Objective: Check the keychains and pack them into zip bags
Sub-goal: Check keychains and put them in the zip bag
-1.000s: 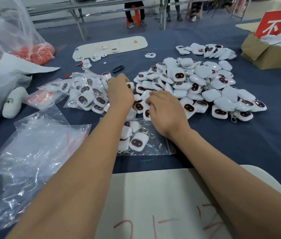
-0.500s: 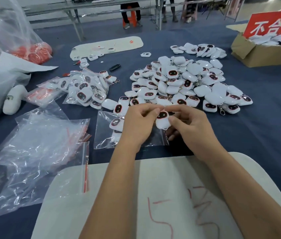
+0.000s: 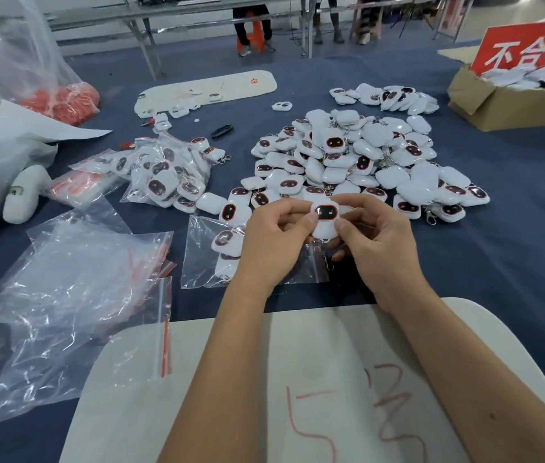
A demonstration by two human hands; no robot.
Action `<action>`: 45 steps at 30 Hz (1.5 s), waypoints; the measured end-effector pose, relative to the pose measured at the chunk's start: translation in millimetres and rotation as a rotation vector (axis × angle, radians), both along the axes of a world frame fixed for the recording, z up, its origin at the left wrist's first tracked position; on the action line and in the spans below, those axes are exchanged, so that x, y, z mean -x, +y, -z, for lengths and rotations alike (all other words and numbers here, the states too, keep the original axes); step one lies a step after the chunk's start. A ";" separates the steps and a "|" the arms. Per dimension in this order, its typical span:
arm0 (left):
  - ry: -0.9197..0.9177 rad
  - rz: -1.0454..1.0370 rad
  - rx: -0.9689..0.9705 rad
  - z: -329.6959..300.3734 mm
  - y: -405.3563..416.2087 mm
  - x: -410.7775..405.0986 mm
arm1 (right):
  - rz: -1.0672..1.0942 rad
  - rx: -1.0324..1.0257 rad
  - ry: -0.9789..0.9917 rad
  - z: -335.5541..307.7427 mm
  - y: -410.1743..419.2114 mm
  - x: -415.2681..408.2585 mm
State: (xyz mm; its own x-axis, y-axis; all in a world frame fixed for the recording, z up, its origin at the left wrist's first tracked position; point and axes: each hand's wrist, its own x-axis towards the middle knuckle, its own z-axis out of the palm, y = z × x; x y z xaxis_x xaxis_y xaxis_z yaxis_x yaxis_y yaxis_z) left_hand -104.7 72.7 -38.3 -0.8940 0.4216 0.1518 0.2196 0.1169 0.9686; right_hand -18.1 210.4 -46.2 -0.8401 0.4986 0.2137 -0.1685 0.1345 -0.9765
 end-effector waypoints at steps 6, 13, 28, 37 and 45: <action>-0.006 -0.014 -0.035 -0.8 2.5 -2.4 | -0.024 -0.028 0.016 -0.4 -1.6 0.0; -0.047 -0.015 -0.040 -3.5 4.5 -3.3 | -0.019 -0.056 0.021 -1.2 -2.5 0.1; 0.073 0.002 -0.001 -5.3 6.9 -7.4 | -0.024 -0.033 -0.008 -5.4 -4.5 -0.5; 0.197 -0.029 0.038 1.8 10.8 -12.5 | 0.058 -0.051 -0.043 -10.5 -6.7 -2.1; 0.270 -0.078 -0.012 1.5 13.1 -13.7 | -0.022 0.005 -0.011 -7.9 -3.9 0.3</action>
State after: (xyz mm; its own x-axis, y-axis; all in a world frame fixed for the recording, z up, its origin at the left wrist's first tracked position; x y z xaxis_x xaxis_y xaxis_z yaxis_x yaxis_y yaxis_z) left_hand -91.0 85.8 -39.9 -0.8501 0.3501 0.3933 0.4605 0.1321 0.8778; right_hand -18.4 206.5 -38.3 -0.8528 0.4814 0.2023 -0.1611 0.1261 -0.9789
